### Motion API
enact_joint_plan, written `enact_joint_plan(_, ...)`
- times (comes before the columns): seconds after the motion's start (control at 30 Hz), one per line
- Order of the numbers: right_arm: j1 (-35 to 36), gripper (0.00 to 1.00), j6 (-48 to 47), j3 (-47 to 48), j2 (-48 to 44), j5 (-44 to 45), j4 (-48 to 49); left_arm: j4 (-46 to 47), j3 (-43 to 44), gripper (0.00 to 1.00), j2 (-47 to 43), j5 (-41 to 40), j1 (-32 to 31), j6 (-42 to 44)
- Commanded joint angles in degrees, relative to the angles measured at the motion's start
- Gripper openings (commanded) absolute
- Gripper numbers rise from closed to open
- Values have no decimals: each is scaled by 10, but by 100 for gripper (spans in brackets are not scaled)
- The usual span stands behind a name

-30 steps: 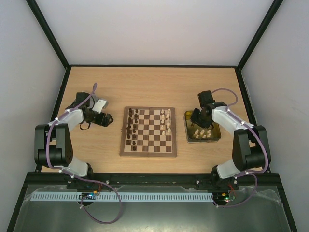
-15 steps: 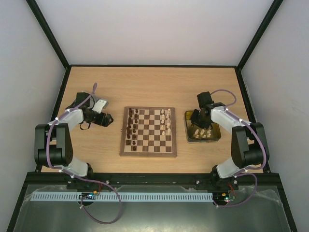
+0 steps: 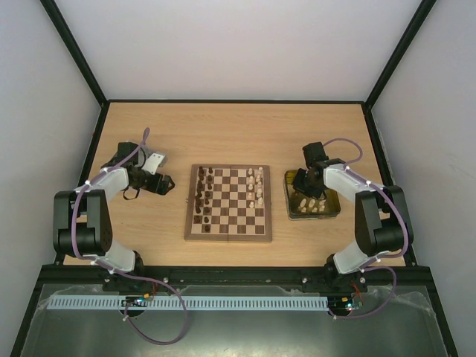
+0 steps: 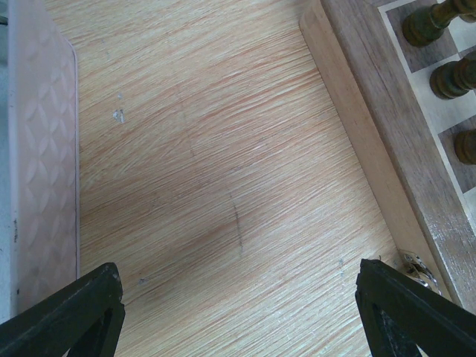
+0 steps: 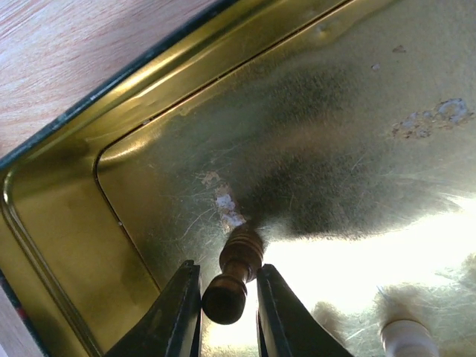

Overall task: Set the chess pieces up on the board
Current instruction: Pick up the chess piece from the storage box, then place the chess piece on the chessboard.

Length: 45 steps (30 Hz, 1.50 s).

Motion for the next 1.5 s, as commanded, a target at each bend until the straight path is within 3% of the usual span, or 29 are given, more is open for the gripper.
enact_joint_plan(0.0,2,16,-3,-9,2,12,4,-4,-2,85,5,9,5,3)
enact_joint_plan(0.23,4,10,-4,-6,-10,22,-5,-4,-3,86,6,7,5,3)
enact_joint_plan(0.93,41,8,-8,33,-76,74,-73,-7,-2,86,1,9,5,3)
enact_joint_plan(1.1,179,5,3,109,-60,172,-127,-6,-1,85,3,7,5,2)
enact_joint_plan(1.47,377,4,72,250,-19,220,-207,-5,-1,85,3,4,5,1)
